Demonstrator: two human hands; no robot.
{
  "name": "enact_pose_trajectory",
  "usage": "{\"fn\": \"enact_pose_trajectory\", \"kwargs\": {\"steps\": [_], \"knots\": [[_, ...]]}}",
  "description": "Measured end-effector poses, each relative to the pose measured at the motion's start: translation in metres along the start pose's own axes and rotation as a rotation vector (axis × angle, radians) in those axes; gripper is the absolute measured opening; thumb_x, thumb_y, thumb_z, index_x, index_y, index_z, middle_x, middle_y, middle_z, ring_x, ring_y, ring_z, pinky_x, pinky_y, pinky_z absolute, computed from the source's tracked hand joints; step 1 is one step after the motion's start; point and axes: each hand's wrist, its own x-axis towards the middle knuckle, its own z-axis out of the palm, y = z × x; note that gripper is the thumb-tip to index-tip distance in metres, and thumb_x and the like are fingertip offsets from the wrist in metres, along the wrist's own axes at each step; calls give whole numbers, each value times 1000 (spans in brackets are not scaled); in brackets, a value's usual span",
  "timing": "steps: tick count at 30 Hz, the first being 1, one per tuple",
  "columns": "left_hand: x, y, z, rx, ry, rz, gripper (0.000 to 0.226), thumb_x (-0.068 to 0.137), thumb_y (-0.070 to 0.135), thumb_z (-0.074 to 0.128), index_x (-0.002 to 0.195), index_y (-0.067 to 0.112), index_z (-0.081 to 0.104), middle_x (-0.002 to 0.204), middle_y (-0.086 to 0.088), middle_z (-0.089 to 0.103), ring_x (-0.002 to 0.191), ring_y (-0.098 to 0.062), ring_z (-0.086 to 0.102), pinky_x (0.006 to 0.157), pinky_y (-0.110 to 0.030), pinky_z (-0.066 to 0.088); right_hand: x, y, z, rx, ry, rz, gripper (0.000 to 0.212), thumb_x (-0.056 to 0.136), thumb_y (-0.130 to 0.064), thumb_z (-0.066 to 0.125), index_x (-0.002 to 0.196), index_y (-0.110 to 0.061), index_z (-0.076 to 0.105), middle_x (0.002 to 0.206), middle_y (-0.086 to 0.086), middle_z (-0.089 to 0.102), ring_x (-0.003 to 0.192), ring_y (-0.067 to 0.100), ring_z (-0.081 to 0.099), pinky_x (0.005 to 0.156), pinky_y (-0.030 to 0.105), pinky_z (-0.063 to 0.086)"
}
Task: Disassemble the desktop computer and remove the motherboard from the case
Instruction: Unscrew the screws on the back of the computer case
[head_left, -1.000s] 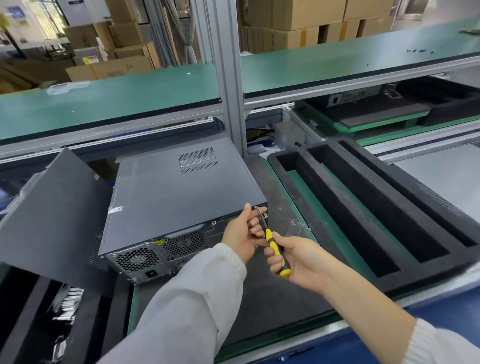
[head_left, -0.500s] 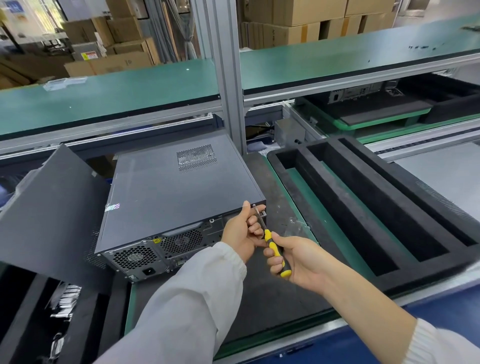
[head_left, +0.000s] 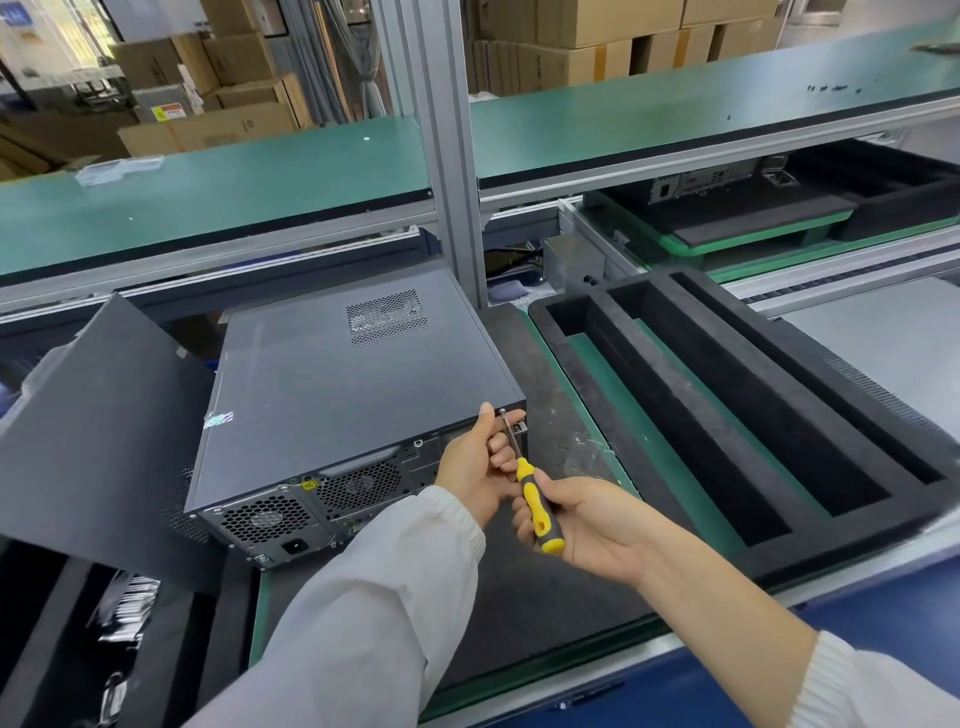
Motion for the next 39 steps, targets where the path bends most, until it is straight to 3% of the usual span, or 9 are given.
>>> {"fn": "enact_pose_trajectory", "kwargs": {"steps": [4, 8, 14, 19, 23, 27, 31, 33, 39], "knots": [[-2, 2, 0, 33, 16, -22, 37, 98, 34, 49, 109, 2, 65, 47, 6, 28, 38, -5, 27, 41, -15, 30, 2, 6, 10, -297, 114, -90, 17, 93, -13, 57, 98, 3, 59, 78, 13, 69, 62, 20, 67, 49, 26, 54], [-3, 5, 0, -34, 4, -62, 34, 98, 31, 50, 108, 1, 63, 45, 6, 26, 36, -5, 24, 41, -14, 26, 10, 16, 9, -420, 298, -221, 15, 89, -15, 64, 93, -1, 59, 73, 10, 65, 44, 7, 44, 38, 16, 36], [-2, 8, 0, -66, -16, -104, 30, 98, 28, 50, 98, 1, 62, 41, 7, 27, 31, -4, 25, 35, -13, 25, 2, 8, 8, -165, 135, -91, 25, 102, -20, 39, 102, 1, 52, 74, 11, 54, 59, 16, 49, 48, 25, 47], [-2, 11, -5, -143, -1, -177, 25, 97, 26, 53, 80, 8, 60, 40, 6, 26, 31, -6, 23, 33, -15, 25, -4, -1, 18, -338, 223, -100, 10, 94, -7, 54, 92, 2, 57, 74, 14, 61, 59, 17, 59, 47, 22, 51], [-2, 12, -8, -154, -37, -221, 20, 97, 25, 54, 91, 8, 61, 39, 6, 24, 30, -6, 22, 34, -15, 24, -10, -18, 16, -306, 211, 1, 22, 98, -24, 49, 95, -2, 50, 68, 7, 50, 51, 9, 39, 41, 17, 39], [-4, 11, -8, -161, -55, -210, 20, 96, 27, 54, 98, 8, 61, 40, 6, 24, 32, -6, 22, 42, -14, 22, -14, -31, 6, -305, 110, 97, 32, 101, -16, 38, 117, 9, 48, 75, 10, 54, 67, 16, 48, 57, 28, 52], [-3, 8, -6, -177, -61, -191, 19, 96, 26, 54, 94, 8, 59, 38, 6, 24, 30, -6, 22, 37, -15, 22, -10, -26, 7, -379, 135, 115, 9, 93, -10, 55, 93, -1, 56, 74, 13, 61, 74, 26, 65, 66, 41, 59], [-4, 7, -5, -169, -57, -171, 18, 96, 24, 54, 87, 10, 57, 38, 6, 24, 29, -6, 22, 36, -15, 22, -8, -24, 7, -463, 171, 131, 12, 91, -14, 61, 86, -7, 52, 68, 8, 58, 59, 16, 60, 50, 26, 55], [-7, 5, -3, -122, -43, -133, 13, 95, 24, 56, 85, 15, 52, 39, 7, 25, 31, -7, 26, 34, -16, 28, -2, -12, 2, -231, 46, 99, 24, 102, -22, 36, 88, -7, 49, 70, 8, 48, 62, 17, 45, 53, 28, 46]]}}
